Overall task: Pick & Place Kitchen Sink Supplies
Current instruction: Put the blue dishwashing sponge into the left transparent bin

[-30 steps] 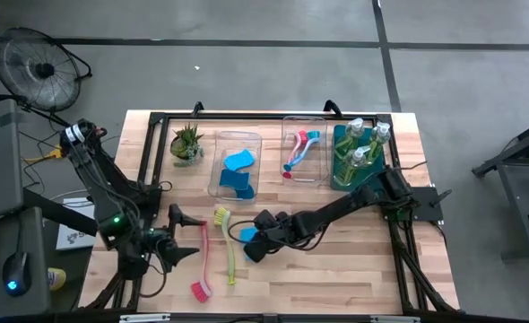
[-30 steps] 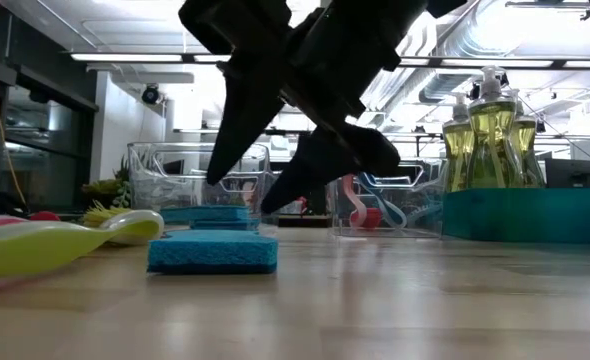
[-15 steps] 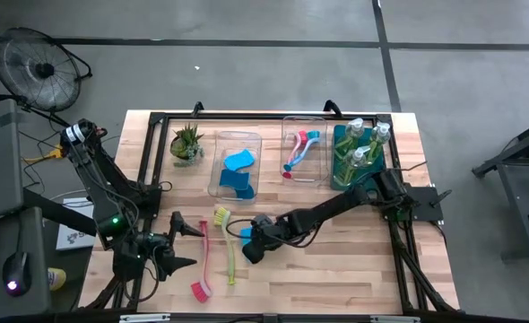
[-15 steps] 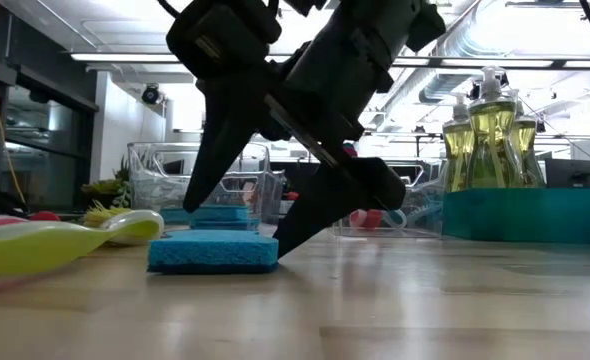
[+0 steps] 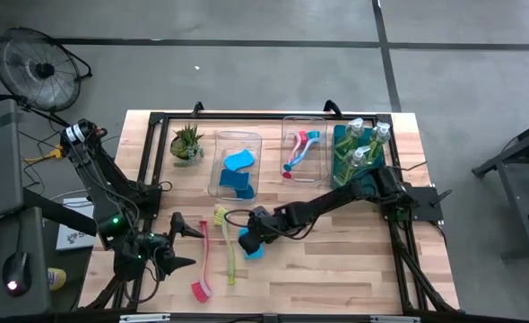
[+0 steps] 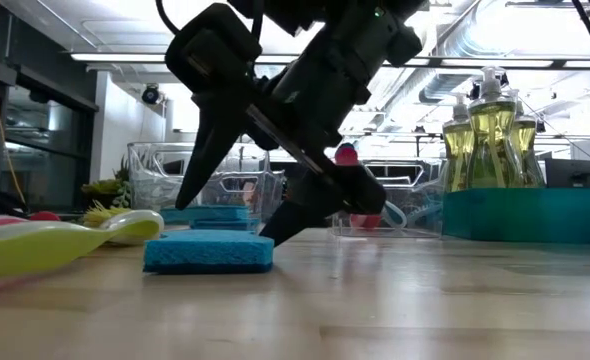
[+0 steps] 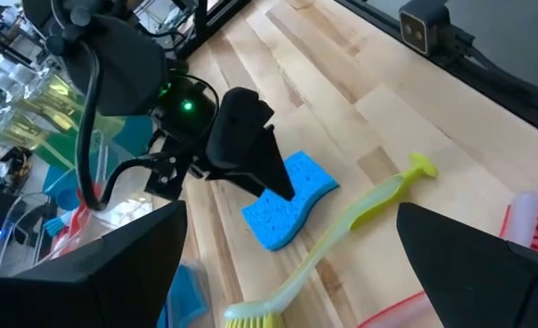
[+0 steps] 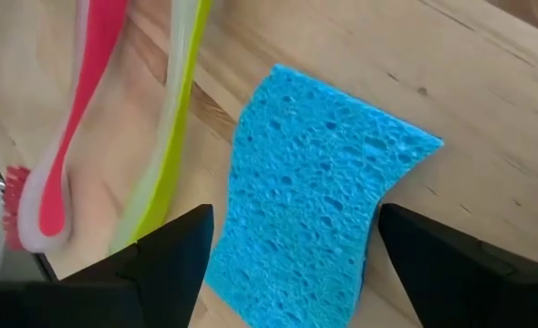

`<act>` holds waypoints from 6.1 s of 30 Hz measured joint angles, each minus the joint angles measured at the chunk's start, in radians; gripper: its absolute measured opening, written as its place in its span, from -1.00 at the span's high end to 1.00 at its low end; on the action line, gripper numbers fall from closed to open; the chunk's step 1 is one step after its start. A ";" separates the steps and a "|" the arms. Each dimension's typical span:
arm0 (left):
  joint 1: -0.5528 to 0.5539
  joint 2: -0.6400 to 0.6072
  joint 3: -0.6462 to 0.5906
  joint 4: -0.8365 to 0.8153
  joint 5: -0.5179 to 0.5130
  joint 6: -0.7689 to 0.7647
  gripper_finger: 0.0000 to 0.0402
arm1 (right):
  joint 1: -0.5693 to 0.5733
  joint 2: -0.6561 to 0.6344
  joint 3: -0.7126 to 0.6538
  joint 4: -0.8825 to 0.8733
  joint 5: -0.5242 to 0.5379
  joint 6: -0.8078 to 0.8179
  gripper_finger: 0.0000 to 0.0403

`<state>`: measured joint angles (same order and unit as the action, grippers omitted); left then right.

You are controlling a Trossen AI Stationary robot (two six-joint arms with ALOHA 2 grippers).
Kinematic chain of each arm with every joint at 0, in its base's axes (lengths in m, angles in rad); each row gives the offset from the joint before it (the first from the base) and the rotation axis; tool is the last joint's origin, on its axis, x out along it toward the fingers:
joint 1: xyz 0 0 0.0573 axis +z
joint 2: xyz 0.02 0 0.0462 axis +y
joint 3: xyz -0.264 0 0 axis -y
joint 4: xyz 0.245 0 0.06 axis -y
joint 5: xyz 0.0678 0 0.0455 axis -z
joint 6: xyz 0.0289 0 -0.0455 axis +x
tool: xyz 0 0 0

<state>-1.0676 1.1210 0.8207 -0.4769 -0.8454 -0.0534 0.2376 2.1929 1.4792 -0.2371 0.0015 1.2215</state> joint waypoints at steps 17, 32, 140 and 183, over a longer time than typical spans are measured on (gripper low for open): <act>0.000 0.000 0.000 -0.028 0.001 0.000 -0.94 | 0.004 0.067 0.000 0.067 -0.038 -0.001 -0.01; 0.000 0.000 0.000 -0.028 0.021 -0.001 -0.94 | 0.004 0.072 -0.003 0.060 -0.063 -0.046 0.63; 0.000 0.000 0.001 0.006 0.016 -0.102 -0.94 | -0.343 -0.253 -0.005 0.063 0.265 -0.323 1.00; 0.000 0.000 0.000 0.007 0.014 -0.109 -0.94 | -0.303 -0.169 -0.004 0.154 0.235 -0.305 0.48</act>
<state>-1.0672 1.1210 0.8207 -0.4694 -0.8313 -0.1627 -0.0657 2.0239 1.4754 -0.0828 0.2366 0.9170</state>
